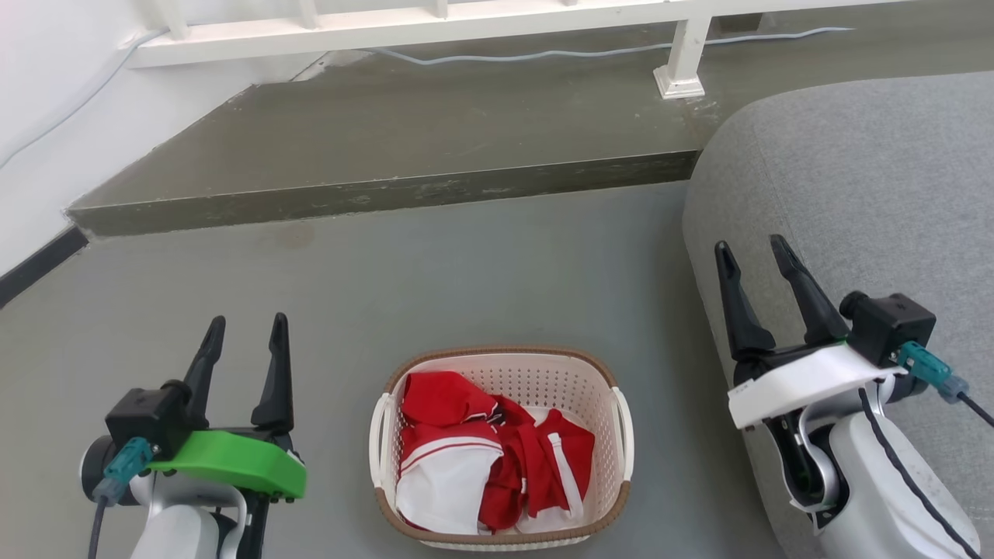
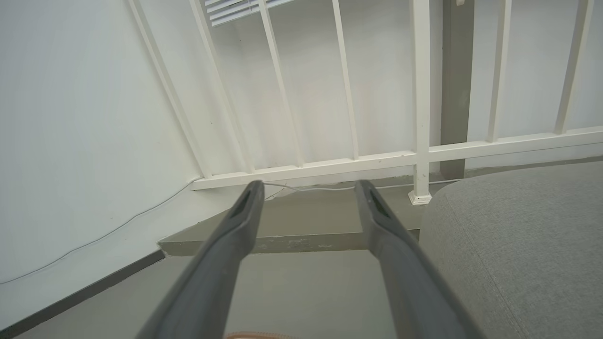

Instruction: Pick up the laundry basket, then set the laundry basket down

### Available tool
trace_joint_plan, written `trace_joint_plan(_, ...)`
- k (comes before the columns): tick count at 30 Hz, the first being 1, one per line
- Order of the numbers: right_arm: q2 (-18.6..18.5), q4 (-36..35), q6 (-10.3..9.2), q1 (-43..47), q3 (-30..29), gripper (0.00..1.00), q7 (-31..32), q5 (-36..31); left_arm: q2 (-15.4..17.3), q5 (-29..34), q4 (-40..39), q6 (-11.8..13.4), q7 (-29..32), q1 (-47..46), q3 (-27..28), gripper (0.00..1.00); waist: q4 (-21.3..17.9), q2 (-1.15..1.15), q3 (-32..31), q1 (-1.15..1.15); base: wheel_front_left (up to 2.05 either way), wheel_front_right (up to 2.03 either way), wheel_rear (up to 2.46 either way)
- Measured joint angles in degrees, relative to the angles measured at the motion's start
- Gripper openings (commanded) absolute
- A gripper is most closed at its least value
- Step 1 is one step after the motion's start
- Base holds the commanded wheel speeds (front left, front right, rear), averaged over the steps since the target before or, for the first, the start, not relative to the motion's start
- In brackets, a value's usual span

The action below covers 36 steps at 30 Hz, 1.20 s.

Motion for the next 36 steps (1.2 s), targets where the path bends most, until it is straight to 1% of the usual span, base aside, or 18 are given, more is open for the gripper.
trace_joint_plan(5,0.2,-0.4,0.02,1.0,-0.8,1.0,0.0,-1.0,-0.8,0.5,-0.8,-0.1,0.0,0.8,0.8,1.0,0.1,0.0,-0.1,0.0,0.0,0.0,0.0)
trace_joint_plan(7,0.4,-0.5,0.55,1.8,-1.2,1.0,0.0,-1.4,-0.9,1.1,-1.8,-0.5,0.0,0.9,1.4,1.0,0.1,0.0,-0.1,0.0,0.0,0.0,0.0)
trace_joint_plan(9,0.7,-0.6,0.6,2.0,-1.4,1.0,0.0,-1.5,-0.9,1.3,-2.2,-0.5,0.0,1.1,1.6,1.0,0.1,0.0,-0.1,0.0,0.0,0.0,0.0)
trace_joint_plan(13,1.1,-0.7,1.11,2.2,-1.8,1.0,0.0,-1.9,-1.2,1.9,-2.3,-0.6,0.0,2.0,1.8,1.0,0.1,0.0,-0.1,0.0,0.0,0.0,0.0)
trace_joint_plan(18,1.5,-0.8,1.22,3.1,-2.4,1.0,0.0,-2.4,-1.6,2.6,-2.5,-1.1,0.0,2.6,1.9,1.0,0.2,0.0,-0.1,0.0,0.0,0.0,0.0)
trace_joint_plan(20,1.6,-0.9,1.68,3.1,-2.6,1.0,0.0,-2.5,-1.8,2.9,-2.4,-1.5,0.0,2.9,2.0,1.0,0.3,0.0,0.0,0.0,0.0,0.0,0.0)
trace_joint_plan(27,1.9,-0.9,2.07,3.3,-3.2,1.0,0.0,-3.0,-2.3,3.1,-2.5,-2.0,0.0,2.9,2.4,1.0,0.3,0.0,0.1,0.0,0.0,0.0,0.0)
trace_joint_plan(29,1.9,-0.9,2.47,3.5,-3.3,1.0,0.0,-3.3,-2.3,3.4,-2.5,-2.0,0.0,2.9,2.7,1.0,0.3,0.0,0.1,0.0,0.0,0.0,0.0)
trace_joint_plan(35,2.3,-0.9,2.54,4.1,-3.7,1.0,0.0,-4.2,-2.7,3.4,-2.4,-2.5,0.0,3.2,3.2,1.0,0.2,0.0,0.1,0.0,0.0,0.0,0.0)
trace_joint_plan(36,2.4,-0.5,2.49,4.1,-3.7,0.0,0.0,-4.4,-2.8,3.4,-2.0,-2.5,0.0,3.2,3.1,0.0,0.2,0.0,0.1,0.0,0.0,0.0,0.0)
